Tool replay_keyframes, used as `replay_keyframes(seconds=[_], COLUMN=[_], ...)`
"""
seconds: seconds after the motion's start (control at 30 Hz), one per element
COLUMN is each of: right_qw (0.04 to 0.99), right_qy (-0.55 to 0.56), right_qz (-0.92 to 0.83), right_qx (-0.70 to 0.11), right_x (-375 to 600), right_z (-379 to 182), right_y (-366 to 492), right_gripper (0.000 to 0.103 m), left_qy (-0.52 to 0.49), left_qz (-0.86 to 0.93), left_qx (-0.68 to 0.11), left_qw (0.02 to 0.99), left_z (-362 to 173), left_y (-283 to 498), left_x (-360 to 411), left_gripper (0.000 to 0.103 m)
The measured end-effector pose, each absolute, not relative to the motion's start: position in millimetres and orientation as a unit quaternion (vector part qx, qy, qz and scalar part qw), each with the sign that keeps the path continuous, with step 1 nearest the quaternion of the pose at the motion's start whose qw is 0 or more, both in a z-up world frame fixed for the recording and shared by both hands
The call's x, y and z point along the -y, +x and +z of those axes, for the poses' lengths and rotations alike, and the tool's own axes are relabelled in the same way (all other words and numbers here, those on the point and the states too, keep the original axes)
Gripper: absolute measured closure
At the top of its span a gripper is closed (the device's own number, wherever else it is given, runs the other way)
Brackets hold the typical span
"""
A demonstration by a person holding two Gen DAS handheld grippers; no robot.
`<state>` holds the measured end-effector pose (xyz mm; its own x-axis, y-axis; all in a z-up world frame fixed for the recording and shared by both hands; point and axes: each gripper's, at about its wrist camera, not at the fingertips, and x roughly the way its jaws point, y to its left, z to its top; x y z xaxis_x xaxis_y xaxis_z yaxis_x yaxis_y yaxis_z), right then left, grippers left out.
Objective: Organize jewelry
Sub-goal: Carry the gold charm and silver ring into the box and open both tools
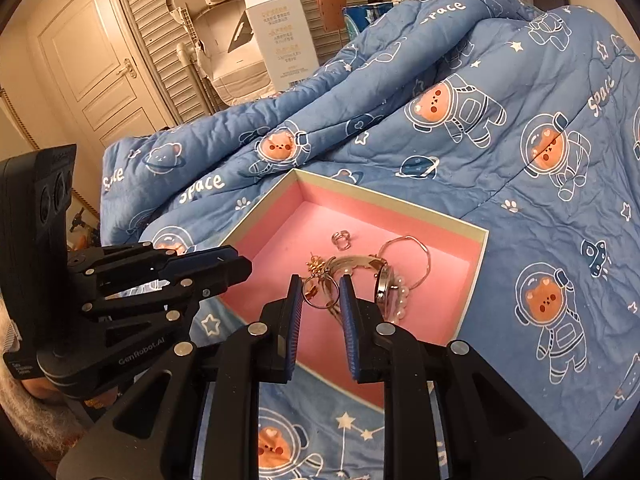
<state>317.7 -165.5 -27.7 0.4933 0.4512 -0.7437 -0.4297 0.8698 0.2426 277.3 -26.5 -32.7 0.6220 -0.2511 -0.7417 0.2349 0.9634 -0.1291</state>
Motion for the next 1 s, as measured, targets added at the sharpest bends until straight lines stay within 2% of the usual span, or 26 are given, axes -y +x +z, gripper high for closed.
replay_keyframes(seconds=[0.63,1.0], right_qw=[0.831,0.808], right_qy=[0.080,0.057], right_qz=[0.216,0.182], right_qx=[-0.506,-0.557], right_x=[162,152], right_z=[-59,-83], right_y=[398,427], right_gripper=[0.083,0.083], left_qy=[0.025,0.057], left_qz=[-0.125,-0.121], left_qx=[-0.461,-0.478], left_qw=[0.878,0.868], left_z=[-57,-68], left_y=[331,350], left_x=[39,52], left_gripper=[0.089,0.089])
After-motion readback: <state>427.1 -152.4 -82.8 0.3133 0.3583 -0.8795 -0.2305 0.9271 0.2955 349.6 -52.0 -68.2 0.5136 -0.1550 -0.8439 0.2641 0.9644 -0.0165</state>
